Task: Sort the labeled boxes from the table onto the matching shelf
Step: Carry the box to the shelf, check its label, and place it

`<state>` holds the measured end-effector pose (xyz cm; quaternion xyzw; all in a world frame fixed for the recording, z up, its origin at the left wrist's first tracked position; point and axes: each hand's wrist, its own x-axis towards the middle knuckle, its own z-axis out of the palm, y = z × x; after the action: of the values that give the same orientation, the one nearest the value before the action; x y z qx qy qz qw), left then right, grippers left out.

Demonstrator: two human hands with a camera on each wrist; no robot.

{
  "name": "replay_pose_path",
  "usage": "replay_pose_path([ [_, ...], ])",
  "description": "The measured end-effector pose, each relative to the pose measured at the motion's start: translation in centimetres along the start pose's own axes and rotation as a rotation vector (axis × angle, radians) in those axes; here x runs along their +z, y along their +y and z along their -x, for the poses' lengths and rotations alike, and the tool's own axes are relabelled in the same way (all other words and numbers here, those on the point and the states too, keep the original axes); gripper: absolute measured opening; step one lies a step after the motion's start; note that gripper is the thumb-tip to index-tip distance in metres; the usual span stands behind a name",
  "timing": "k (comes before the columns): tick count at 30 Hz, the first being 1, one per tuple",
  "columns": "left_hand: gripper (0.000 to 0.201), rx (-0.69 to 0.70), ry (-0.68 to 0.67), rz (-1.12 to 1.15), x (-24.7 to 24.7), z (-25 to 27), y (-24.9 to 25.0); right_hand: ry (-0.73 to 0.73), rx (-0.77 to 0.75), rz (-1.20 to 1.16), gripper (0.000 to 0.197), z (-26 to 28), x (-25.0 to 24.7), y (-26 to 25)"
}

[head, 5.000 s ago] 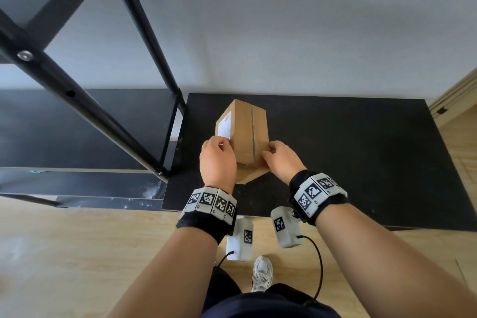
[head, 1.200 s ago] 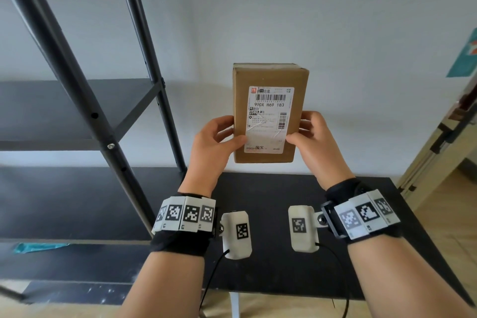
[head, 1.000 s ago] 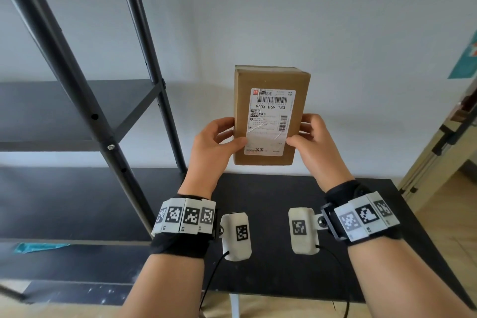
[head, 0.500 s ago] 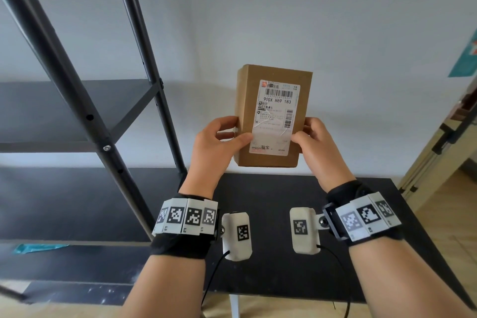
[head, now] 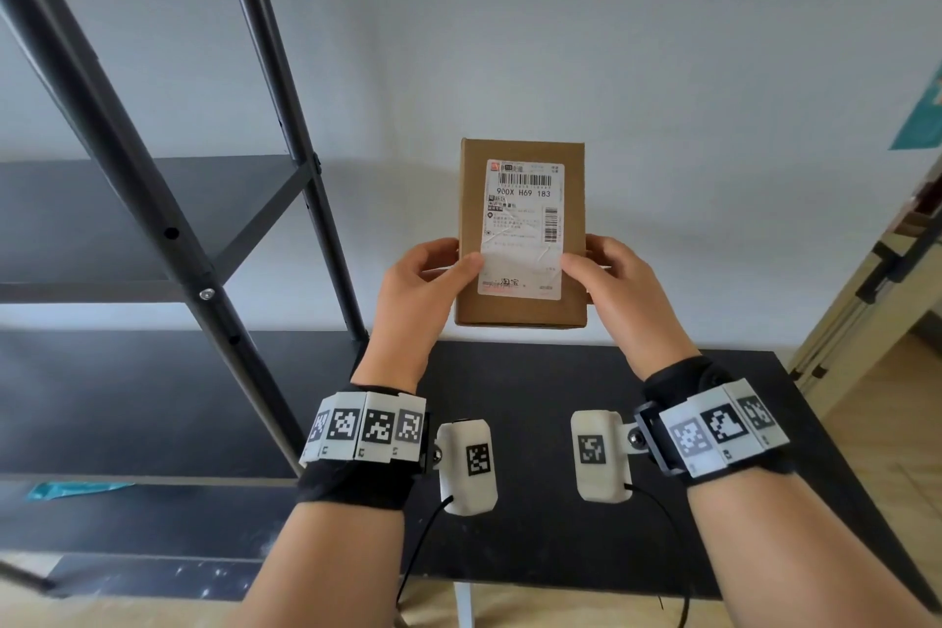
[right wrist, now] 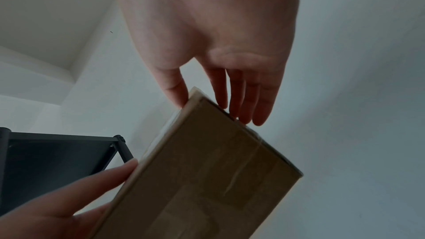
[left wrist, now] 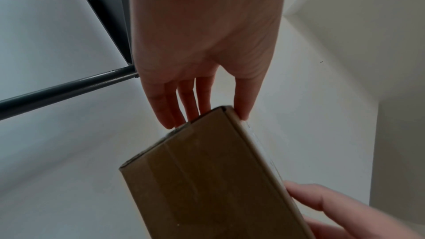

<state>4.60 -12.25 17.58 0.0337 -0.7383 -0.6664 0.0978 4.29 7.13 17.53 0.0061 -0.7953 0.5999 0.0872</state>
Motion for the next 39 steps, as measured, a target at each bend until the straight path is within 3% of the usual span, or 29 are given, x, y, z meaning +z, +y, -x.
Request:
replay_pose_path([
  [8,0.049,-0.053,0.012,-0.025,0.0,-0.1,-0.6,-0.018,0.025,-0.004,0.027,-0.1,0.5,0.1],
  [21,0.062,-0.149,-0.043,-0.132,-3.4,2.2,-2.1,-0.087,0.053,-0.012,0.039,1.7,3.4,-0.1],
  [28,0.060,-0.191,-0.114,-0.187,-8.1,5.2,-2.8,-0.115,0.037,0.028,0.031,5.4,6.9,-1.4],
  [39,0.049,-0.275,-0.067,-0.149,-20.0,14.9,-4.5,-0.198,0.084,0.006,0.029,16.9,15.7,-3.4],
])
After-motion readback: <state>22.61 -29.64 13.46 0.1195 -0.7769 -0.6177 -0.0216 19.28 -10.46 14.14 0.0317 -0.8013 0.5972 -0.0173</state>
